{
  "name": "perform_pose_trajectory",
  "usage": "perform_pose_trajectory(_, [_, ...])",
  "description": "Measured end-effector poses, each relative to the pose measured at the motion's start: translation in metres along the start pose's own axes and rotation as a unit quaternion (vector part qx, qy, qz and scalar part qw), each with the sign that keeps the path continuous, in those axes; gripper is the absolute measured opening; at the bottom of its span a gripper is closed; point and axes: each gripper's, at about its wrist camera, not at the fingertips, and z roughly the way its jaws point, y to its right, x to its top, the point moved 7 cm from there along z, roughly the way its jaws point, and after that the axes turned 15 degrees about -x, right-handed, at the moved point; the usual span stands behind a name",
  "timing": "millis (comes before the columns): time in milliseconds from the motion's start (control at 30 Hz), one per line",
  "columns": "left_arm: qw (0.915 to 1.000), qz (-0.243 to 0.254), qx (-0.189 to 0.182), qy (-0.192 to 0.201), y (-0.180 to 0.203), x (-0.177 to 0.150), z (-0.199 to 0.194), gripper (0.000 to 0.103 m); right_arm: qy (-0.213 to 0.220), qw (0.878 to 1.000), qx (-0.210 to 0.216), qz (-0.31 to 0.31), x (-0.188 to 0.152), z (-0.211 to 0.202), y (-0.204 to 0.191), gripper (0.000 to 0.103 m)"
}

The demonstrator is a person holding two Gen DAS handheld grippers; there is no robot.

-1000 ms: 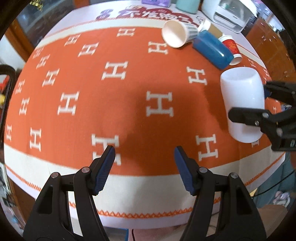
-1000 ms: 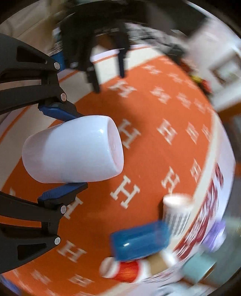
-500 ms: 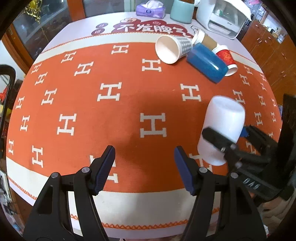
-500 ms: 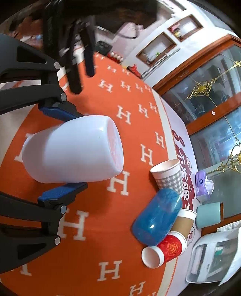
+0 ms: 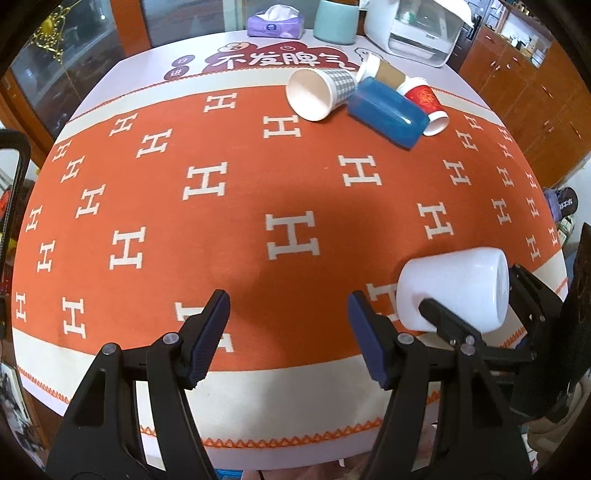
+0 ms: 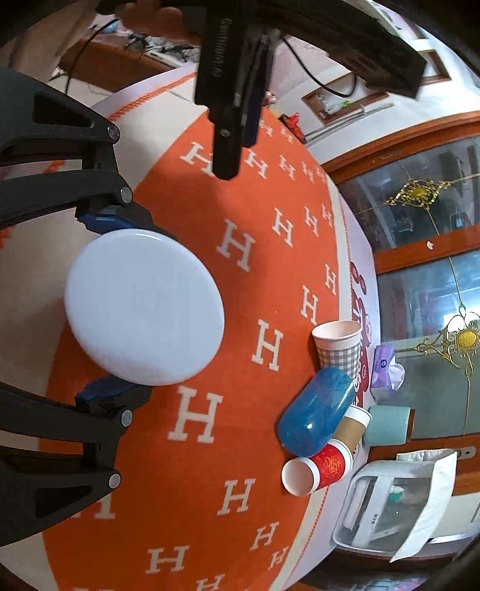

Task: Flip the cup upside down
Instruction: 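Lower the white cup rim-down onto the cloth and open the right tool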

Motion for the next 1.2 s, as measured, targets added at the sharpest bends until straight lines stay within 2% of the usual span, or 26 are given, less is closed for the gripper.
perform_pose_trajectory(167, [0.9999,0.009,-0.004,-0.009,0.014,-0.002,0.006,0.064,-0.009,1.0,-0.012,-0.018,-0.002,-0.013,0.005,0.062])
perform_pose_trajectory(300, [0.9998,0.013,0.001,-0.015,0.025,-0.003,0.009,0.064,-0.039,0.998,-0.015,-0.053,-0.008,-0.005,0.003,0.062])
perform_pose_trajectory(467, [0.9998,0.013,0.009,-0.014,0.035,-0.003,0.007,0.064,-0.03,0.996,-0.016,-0.082,-0.007,-0.001,-0.005,0.062])
perform_pose_trajectory(633, [0.9999,-0.003,0.014,-0.007,0.036,-0.003,-0.001,0.064,-0.03,0.996,-0.004,-0.081,-0.004,0.002,-0.006,0.065])
perform_pose_trajectory(667, [0.9998,-0.006,0.015,-0.005,0.036,-0.003,-0.003,0.064,-0.031,0.996,0.001,-0.078,-0.004,0.001,-0.006,0.067])
perform_pose_trajectory(733, [0.9998,-0.01,0.016,-0.004,0.036,-0.004,-0.006,0.064,-0.029,0.997,0.009,-0.068,0.0,-0.004,-0.003,0.077])
perform_pose_trajectory(767, [0.9998,-0.011,0.016,-0.002,0.037,-0.004,-0.007,0.064,-0.024,0.998,0.015,-0.061,0.001,-0.008,-0.001,0.079])
perform_pose_trajectory(967, [0.9997,-0.006,0.02,0.009,0.05,-0.005,-0.021,0.064,-0.018,0.999,0.037,-0.026,0.007,-0.039,0.015,0.079])
perform_pose_trajectory(1200, [0.9992,-0.013,0.016,0.034,0.073,-0.007,-0.046,0.064,-0.029,0.997,0.041,0.065,0.02,-0.088,0.058,0.08])
